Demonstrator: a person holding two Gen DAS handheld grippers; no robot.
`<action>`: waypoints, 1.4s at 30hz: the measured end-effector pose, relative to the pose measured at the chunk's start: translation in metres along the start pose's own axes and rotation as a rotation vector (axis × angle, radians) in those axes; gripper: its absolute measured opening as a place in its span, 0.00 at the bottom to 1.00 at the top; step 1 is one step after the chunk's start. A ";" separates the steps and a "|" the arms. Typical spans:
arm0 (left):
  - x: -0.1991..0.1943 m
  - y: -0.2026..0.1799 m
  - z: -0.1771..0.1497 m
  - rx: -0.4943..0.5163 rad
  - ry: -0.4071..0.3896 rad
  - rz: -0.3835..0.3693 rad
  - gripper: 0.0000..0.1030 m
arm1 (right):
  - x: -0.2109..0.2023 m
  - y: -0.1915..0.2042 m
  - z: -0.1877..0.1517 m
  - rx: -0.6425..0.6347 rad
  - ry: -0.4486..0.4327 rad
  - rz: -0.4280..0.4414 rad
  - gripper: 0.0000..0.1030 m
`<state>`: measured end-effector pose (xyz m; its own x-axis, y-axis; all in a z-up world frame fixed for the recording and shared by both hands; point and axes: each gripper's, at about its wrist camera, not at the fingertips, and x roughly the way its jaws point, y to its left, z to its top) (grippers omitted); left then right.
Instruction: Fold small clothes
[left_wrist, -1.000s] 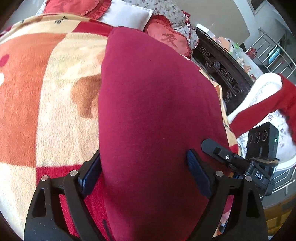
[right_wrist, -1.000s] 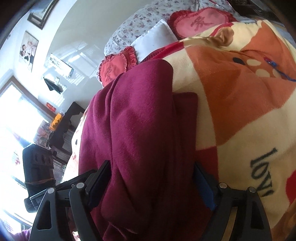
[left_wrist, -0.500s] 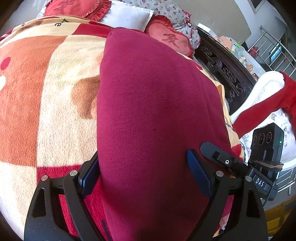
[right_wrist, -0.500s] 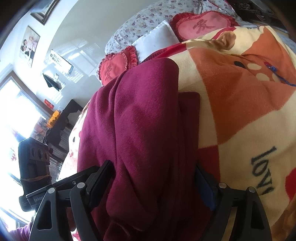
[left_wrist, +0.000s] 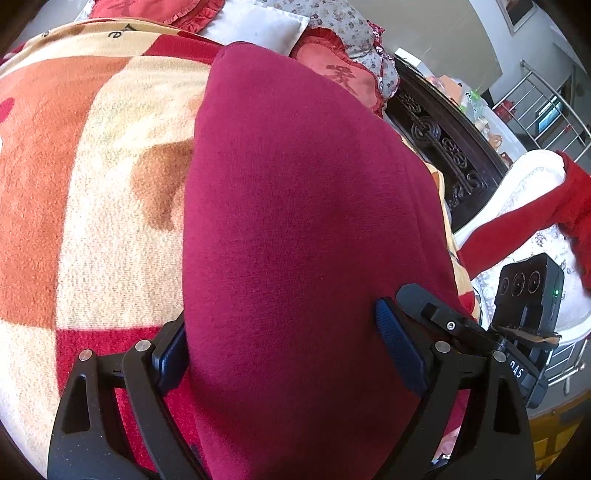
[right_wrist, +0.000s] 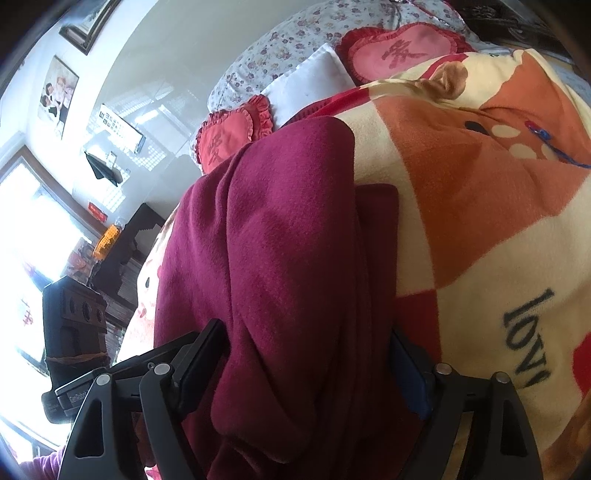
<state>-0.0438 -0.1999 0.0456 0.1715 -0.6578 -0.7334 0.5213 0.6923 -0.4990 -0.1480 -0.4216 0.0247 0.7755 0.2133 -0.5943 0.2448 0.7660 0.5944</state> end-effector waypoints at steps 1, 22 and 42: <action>0.000 -0.001 0.000 0.008 0.000 0.001 0.88 | -0.001 0.000 -0.001 0.001 -0.009 0.007 0.70; -0.083 -0.007 -0.014 0.050 -0.048 0.000 0.55 | -0.035 0.073 -0.011 -0.067 0.003 0.110 0.48; -0.123 0.055 -0.118 -0.097 0.076 0.073 0.64 | -0.005 0.071 -0.101 -0.016 0.248 0.168 0.51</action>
<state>-0.1352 -0.0459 0.0537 0.1402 -0.5829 -0.8004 0.4261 0.7652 -0.4826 -0.1931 -0.3070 0.0155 0.6380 0.4777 -0.6040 0.1143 0.7169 0.6877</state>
